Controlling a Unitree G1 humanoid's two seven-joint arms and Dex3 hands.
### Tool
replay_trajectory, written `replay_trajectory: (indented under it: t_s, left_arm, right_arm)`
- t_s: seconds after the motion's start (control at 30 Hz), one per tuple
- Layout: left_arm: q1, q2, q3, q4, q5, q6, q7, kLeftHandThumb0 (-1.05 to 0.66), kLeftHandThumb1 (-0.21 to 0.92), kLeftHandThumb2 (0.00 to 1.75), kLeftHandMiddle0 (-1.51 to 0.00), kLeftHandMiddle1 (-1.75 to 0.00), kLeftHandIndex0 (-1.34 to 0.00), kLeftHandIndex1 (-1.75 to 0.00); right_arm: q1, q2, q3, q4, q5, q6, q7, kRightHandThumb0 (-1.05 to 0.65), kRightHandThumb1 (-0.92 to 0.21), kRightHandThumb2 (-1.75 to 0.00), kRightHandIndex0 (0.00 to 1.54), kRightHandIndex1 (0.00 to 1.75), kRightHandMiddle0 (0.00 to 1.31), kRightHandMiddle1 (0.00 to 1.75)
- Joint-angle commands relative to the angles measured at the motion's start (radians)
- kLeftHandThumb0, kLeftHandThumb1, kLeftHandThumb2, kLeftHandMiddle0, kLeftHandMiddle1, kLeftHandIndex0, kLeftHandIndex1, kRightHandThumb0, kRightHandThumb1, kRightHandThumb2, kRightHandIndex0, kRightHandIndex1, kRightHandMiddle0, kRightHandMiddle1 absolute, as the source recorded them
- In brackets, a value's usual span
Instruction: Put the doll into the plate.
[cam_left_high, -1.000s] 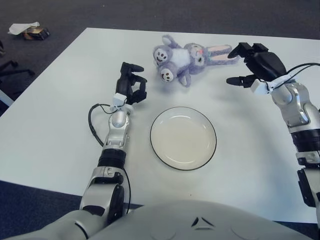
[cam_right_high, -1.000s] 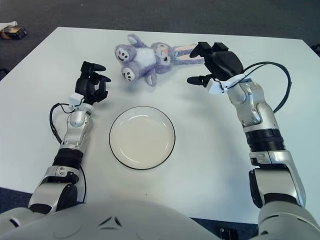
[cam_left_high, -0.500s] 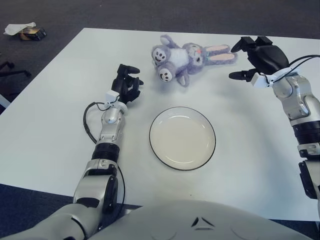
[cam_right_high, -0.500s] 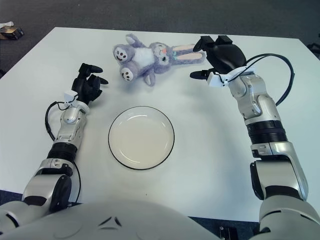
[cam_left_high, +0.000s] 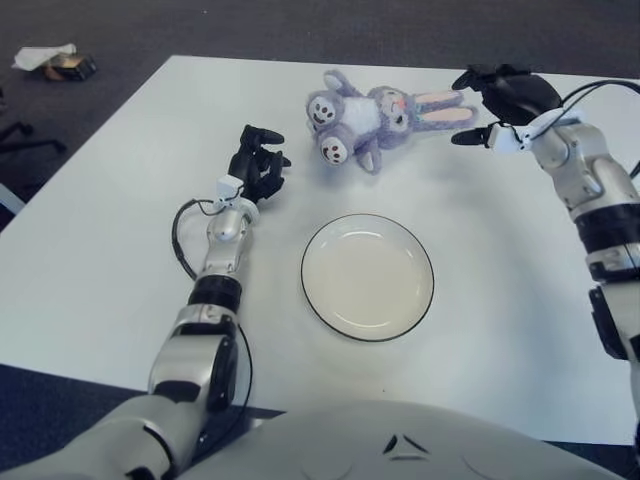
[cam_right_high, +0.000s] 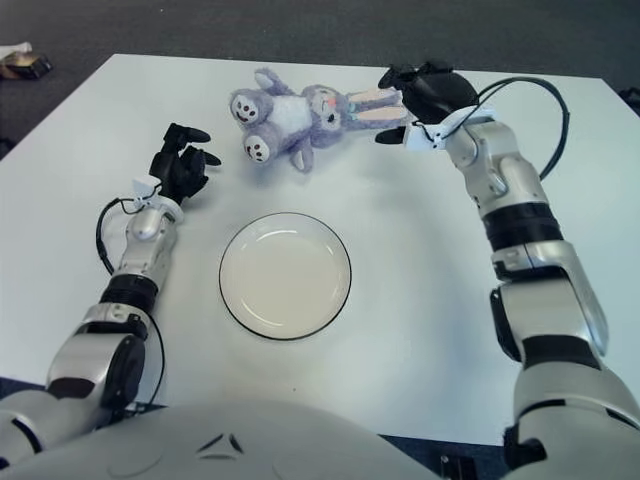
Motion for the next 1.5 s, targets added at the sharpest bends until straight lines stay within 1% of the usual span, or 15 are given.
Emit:
replay_trajectory:
  t_s: [0.0, 0.17, 0.27, 0.3, 0.37, 0.53, 0.7, 0.73, 0.77, 0.83, 0.97, 1.2, 1.27, 1.4, 1.47]
  left_arm:
    - [0.058, -0.012, 0.0, 0.067, -0.004, -0.018, -0.017, -0.01, 0.67, 0.87, -0.42, -1.65, -0.13, -1.75]
    - [0.053, -0.013, 0.004, 0.085, -0.011, -0.028, -0.03, -0.01, 0.68, 0.87, -0.42, -1.65, -0.13, -1.75]
    - [0.053, -0.014, 0.004, 0.09, -0.01, -0.038, -0.032, -0.01, 0.69, 0.83, -0.41, -1.63, -0.14, -1.75]
    - [0.053, -0.014, 0.004, 0.093, -0.012, -0.042, -0.036, -0.01, 0.7, 0.83, -0.41, -1.63, -0.14, -1.75]
    - [0.053, -0.014, 0.003, 0.097, -0.016, -0.05, -0.045, -0.01, 0.7, 0.83, -0.41, -1.63, -0.13, -1.75]
    - [0.055, -0.013, 0.001, 0.101, -0.026, -0.066, -0.068, -0.01, 0.7, 0.83, -0.41, -1.63, -0.13, -1.75]
    - [0.055, -0.009, 0.003, 0.109, -0.037, -0.072, -0.096, -0.01, 0.73, 0.79, -0.39, -1.63, -0.11, -1.75]
    - [0.054, -0.009, 0.003, 0.111, -0.037, -0.073, -0.098, -0.01, 0.73, 0.79, -0.39, -1.63, -0.11, -1.75]
    - [0.053, -0.008, 0.004, 0.113, -0.037, -0.074, -0.1, -0.01, 0.73, 0.81, -0.33, -1.67, -0.15, -1.75]
    - [0.053, -0.007, 0.004, 0.117, -0.036, -0.078, -0.103, -0.01, 0.72, 0.82, -0.28, -1.71, -0.18, -1.75]
    - [0.052, -0.002, 0.003, 0.122, -0.031, -0.083, -0.11, -0.01, 0.72, 0.84, -0.23, -1.74, -0.2, -1.75]
    - [0.047, 0.004, 0.004, 0.135, -0.032, -0.076, -0.118, -0.01, 0.7, 0.86, -0.23, -1.75, -0.22, -1.75]
    - [0.044, 0.005, 0.005, 0.141, -0.033, -0.074, -0.121, -0.01, 0.73, 0.8, -0.32, -1.67, -0.15, -1.75]
    - [0.04, 0.006, 0.006, 0.152, -0.03, -0.077, -0.121, -0.01, 0.75, 0.76, -0.37, -1.62, -0.12, -1.75]
    - [0.039, 0.006, 0.007, 0.157, -0.031, -0.079, -0.123, -0.01, 0.73, 0.8, -0.3, -1.68, -0.17, -1.75]
  right_arm:
    - [-0.064, 0.008, 0.035, 0.081, -0.022, -0.031, -0.033, -0.91, -0.92, -0.51, 0.0, 0.47, 0.0, 0.7]
    - [-0.118, 0.019, 0.081, 0.176, -0.042, -0.059, -0.068, -0.91, -0.92, -0.49, 0.0, 0.4, 0.0, 0.69]
    - [-0.147, 0.031, 0.108, 0.224, -0.06, -0.063, -0.09, -0.92, -0.92, -0.48, 0.0, 0.29, 0.0, 0.64]
    - [-0.154, 0.034, 0.116, 0.234, -0.065, -0.062, -0.096, -0.92, -0.92, -0.48, 0.0, 0.28, 0.0, 0.63]
    - [-0.168, 0.041, 0.132, 0.249, -0.075, -0.056, -0.106, -0.93, -0.92, -0.48, 0.0, 0.22, 0.0, 0.59]
    - [-0.19, 0.061, 0.158, 0.278, -0.09, -0.034, -0.127, -0.94, -0.92, -0.49, 0.0, 0.13, 0.0, 0.52]
    - [-0.226, 0.107, 0.191, 0.345, -0.108, 0.002, -0.162, -0.98, -0.92, -0.49, 0.0, 0.05, 0.0, 0.42]
    - [-0.23, 0.111, 0.195, 0.352, -0.107, 0.005, -0.167, -0.98, -0.92, -0.48, 0.0, 0.04, 0.0, 0.41]
    - [-0.233, 0.114, 0.198, 0.358, -0.106, 0.006, -0.171, -0.99, -0.92, -0.47, 0.0, 0.03, 0.0, 0.4]
    - [-0.239, 0.122, 0.204, 0.371, -0.104, 0.008, -0.178, -0.99, -0.92, -0.46, 0.0, 0.02, 0.0, 0.38]
    - [-0.256, 0.151, 0.218, 0.414, -0.103, 0.011, -0.199, -0.99, -0.92, -0.42, 0.0, 0.0, 0.0, 0.37]
    - [-0.282, 0.197, 0.234, 0.475, -0.099, 0.033, -0.228, -0.97, -0.92, -0.43, 0.0, 0.0, 0.0, 0.37]
    - [-0.288, 0.212, 0.235, 0.489, -0.092, 0.043, -0.231, -0.97, -0.92, -0.43, 0.0, 0.0, 0.0, 0.37]
    - [-0.295, 0.228, 0.229, 0.507, -0.077, 0.051, -0.231, -0.98, -0.92, -0.42, 0.0, 0.0, 0.0, 0.4]
    - [-0.297, 0.236, 0.227, 0.514, -0.071, 0.055, -0.232, -0.98, -0.92, -0.42, 0.0, 0.0, 0.0, 0.41]
